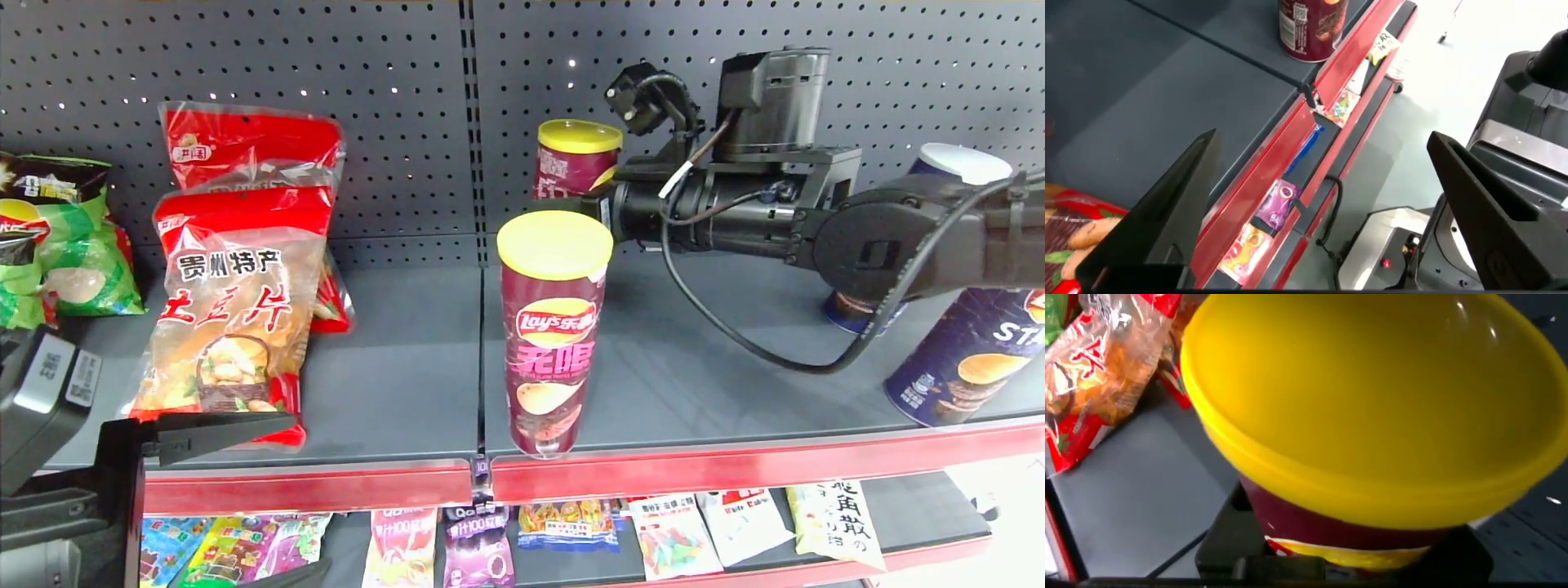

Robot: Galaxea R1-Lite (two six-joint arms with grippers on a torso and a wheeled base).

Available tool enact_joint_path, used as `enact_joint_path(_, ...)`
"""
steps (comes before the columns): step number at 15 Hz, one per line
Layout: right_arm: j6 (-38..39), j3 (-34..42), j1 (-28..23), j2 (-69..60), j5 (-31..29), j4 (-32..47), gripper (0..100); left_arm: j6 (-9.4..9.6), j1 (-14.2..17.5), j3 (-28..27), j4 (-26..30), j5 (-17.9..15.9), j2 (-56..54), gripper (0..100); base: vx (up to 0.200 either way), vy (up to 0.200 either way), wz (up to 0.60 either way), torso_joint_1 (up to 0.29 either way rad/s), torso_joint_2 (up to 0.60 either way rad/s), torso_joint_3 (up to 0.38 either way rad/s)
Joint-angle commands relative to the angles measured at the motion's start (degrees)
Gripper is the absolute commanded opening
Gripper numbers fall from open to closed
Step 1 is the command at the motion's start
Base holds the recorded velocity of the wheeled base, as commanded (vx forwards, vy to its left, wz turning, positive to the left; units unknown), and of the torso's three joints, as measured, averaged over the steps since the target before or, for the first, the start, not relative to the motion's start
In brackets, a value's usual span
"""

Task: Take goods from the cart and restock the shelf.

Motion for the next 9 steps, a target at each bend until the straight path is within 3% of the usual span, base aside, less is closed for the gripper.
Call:
enact_joint_path(1, 0.0, -0.9, 0.1, 2.6, 0.0, -0.1, 0, -0.06, 0.0, 0.2, 0.0, 0.1, -0.6, 100, 0.000, 0.000, 0.00, 0.000, 0.00, 0.000)
enact_joint_path(8, 0.2, -0.4, 0.0, 2.7, 0.1, 0.0, 0, -0.85, 0.0, 0.2, -0.1, 0.1, -0.3, 100, 0.000, 0.000, 0.00, 0.000, 0.00, 0.000)
enact_joint_path(9, 0.2, 0.1, 0.0, 2.6, 0.0, 0.0, 100, -0.85, 0.0, 0.2, -0.1, 0.1, -0.3, 100, 0.000, 0.000, 0.00, 0.000, 0.00, 0.000)
